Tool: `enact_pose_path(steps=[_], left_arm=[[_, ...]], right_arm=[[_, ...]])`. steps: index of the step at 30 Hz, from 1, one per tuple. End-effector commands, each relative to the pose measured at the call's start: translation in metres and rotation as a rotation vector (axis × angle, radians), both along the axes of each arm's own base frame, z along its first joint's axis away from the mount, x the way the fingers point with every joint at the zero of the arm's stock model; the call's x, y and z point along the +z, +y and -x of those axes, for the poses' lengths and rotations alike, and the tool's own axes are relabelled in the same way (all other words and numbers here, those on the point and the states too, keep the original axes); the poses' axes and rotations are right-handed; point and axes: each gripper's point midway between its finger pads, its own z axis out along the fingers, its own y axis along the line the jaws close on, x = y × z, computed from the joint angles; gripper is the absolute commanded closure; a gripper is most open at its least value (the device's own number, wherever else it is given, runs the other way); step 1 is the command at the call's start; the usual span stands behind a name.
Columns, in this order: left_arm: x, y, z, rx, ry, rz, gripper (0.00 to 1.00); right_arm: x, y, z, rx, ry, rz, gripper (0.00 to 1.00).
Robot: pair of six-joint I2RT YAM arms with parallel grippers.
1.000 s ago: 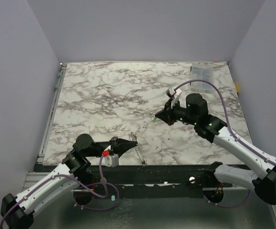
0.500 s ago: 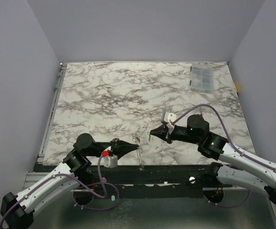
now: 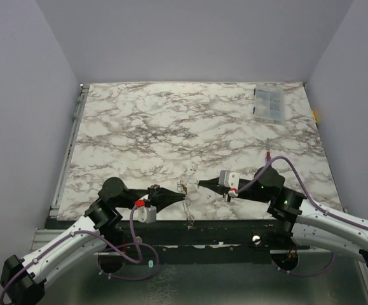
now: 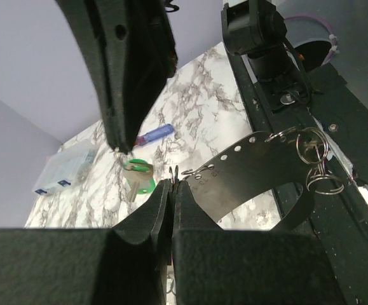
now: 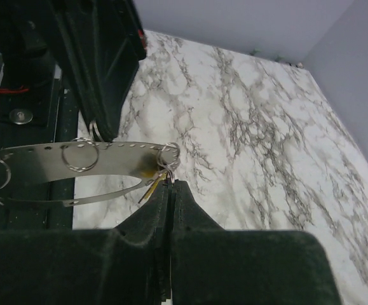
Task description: Put the keys on the keyring
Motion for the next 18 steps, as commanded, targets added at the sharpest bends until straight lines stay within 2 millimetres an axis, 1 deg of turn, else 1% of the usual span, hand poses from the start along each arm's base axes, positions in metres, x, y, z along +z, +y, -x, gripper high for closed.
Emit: enact_pose_path(steps=[1, 4, 9, 11, 18], left_arm=[[0.018, 0.0, 0.006, -0.034, -0.029, 0.046, 1.0], [0.02, 0.0, 0.005, -0.027, -0.035, 0.054, 1.0], [0.023, 0.001, 0.003, -0.013, -0.04, 0.065, 1.0], [0.025, 0.002, 0.002, -0.005, -0.046, 0.071, 1.0], [0.028, 0.003, 0.0, 0.017, -0.055, 0.084, 1.0]], right_arm=[[0.001, 0.005, 0.013, 0.041, -0.159, 0.002, 0.99], [-0.002, 0.009, 0.02, 0.065, -0.2, 0.019, 0.99], [0.007, 0.014, 0.029, 0.072, -0.273, -0.01, 0.99], [0.008, 0.016, 0.03, 0.076, -0.287, -0.012, 0.99], [0.005, 0.022, 0.033, 0.091, -0.293, 0.012, 0.99]])
